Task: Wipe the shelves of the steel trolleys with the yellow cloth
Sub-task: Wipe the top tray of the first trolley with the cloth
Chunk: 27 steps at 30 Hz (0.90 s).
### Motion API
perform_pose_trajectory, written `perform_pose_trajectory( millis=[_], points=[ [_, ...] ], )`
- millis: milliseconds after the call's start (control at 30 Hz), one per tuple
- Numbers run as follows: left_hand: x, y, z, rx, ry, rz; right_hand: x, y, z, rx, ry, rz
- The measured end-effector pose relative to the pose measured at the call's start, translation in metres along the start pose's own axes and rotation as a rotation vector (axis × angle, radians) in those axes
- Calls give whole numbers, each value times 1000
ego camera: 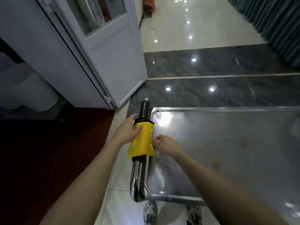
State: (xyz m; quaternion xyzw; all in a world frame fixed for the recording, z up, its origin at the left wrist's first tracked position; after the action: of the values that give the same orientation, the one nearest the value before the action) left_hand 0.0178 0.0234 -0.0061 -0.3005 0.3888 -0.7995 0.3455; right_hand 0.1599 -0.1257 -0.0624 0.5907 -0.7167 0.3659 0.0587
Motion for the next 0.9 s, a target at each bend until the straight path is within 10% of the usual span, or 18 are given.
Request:
perform_pose_trajectory(
  millis=[333, 667, 900],
  points=[
    [-28, -14, -23, -130, 127, -95, 0, 35, 3, -827, 396, 213],
    [-12, -43, 17, 374, 235, -279, 65, -49, -95, 67, -310, 425],
    [20, -95, 71, 553, 419, -460, 139, -80, -135, 81, -457, 493]
  ],
)
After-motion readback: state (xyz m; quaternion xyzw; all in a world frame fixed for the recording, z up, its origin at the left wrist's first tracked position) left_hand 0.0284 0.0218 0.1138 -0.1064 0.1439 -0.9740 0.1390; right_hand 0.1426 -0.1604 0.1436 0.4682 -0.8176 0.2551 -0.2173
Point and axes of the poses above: each hand's wrist, its own x-axis away from the middle knuckle, its own y-axis out of the palm, z = x × y, the point moved 3 cm from there along -x, towards the middle knuckle, and after that the axes turned 1 degree about -y, right-handed, at the moved point
